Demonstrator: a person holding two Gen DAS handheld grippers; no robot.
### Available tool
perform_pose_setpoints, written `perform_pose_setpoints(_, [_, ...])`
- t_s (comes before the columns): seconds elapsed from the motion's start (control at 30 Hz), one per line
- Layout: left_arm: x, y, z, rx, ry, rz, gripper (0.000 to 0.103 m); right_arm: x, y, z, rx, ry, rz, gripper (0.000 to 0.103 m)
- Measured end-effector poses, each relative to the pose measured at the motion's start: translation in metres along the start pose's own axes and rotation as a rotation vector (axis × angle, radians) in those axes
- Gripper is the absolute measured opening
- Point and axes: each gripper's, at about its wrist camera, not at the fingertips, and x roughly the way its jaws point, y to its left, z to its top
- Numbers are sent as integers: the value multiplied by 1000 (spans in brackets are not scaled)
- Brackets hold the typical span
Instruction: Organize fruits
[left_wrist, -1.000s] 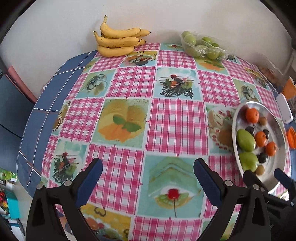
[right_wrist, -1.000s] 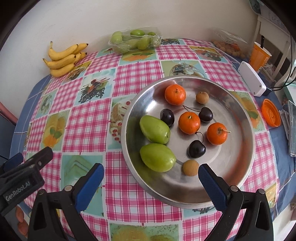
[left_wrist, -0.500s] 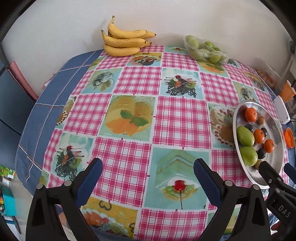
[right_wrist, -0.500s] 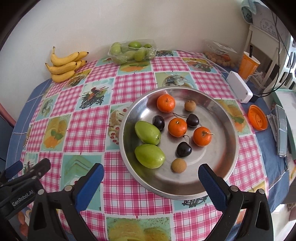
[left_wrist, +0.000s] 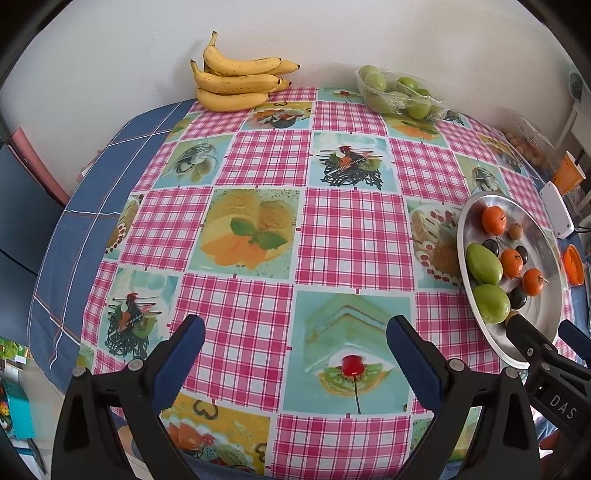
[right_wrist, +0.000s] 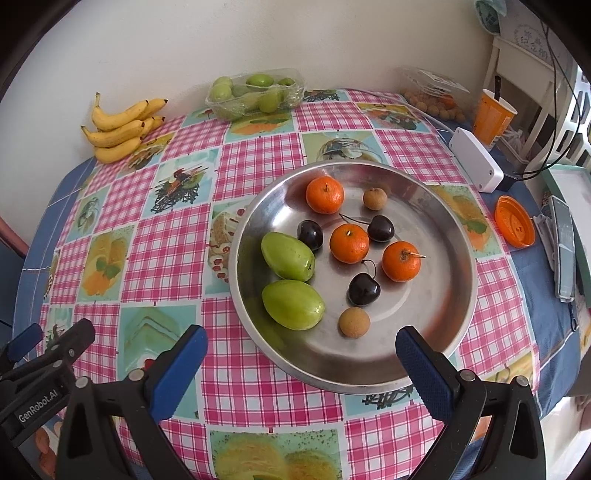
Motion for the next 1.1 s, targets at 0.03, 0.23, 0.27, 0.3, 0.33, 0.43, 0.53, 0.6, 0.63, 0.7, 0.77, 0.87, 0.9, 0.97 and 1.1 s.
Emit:
perform_pose_setpoints(0.03, [0, 0, 0, 1, 1, -1, 99, 1, 0, 0, -1, 2, 1, 103])
perform_pose_setpoints(0.23, [2, 1, 1, -1, 7, -2, 99, 4, 1, 0, 1, 12, 5, 103])
perform_pose_setpoints(0.27, [2, 1, 1, 0, 8, -3, 99, 5, 1, 0, 1, 15, 5, 103])
perform_pose_setpoints(0.3, [2, 1, 1, -1, 9, -3, 99, 5, 1, 0, 1, 17, 6, 103])
perform_pose_setpoints(0.33, [2, 1, 1, -1, 9, -3, 99, 6, 0, 1, 0, 18, 6, 103])
perform_pose_setpoints(0.43, [2, 1, 1, -2, 9, -3, 99, 7, 1, 0, -2, 20, 7, 103])
perform_pose_setpoints(0.53, [3, 2, 1, -3, 11, -4, 99, 7, 2, 0, -5, 23, 8, 103])
perform_pose_setpoints(0.6, [3, 3, 1, -4, 12, -4, 99, 8, 3, 0, -5, 24, 9, 103])
perform_pose_setpoints(0.63, [3, 3, 0, -5, 13, -3, 99, 8, 3, 0, -5, 25, 9, 103])
perform_pose_setpoints(0.7, [3, 3, 0, -5, 12, -3, 99, 8, 3, 0, -5, 27, 10, 103])
perform_pose_setpoints(0.77, [3, 3, 0, -5, 12, -3, 99, 8, 4, 0, -5, 27, 9, 103])
perform_pose_setpoints(0.87, [3, 3, 0, -6, 12, -3, 99, 8, 4, 0, -7, 30, 9, 103])
perform_pose_setpoints(0.9, [3, 3, 0, -7, 12, -3, 99, 8, 4, -1, -7, 30, 8, 103])
perform_pose_setpoints(0.97, [4, 3, 0, -6, 13, -3, 99, 9, 4, -1, -7, 31, 8, 103])
perform_pose_setpoints(1.1, [4, 3, 0, -5, 12, -2, 99, 9, 4, 0, -7, 31, 8, 103])
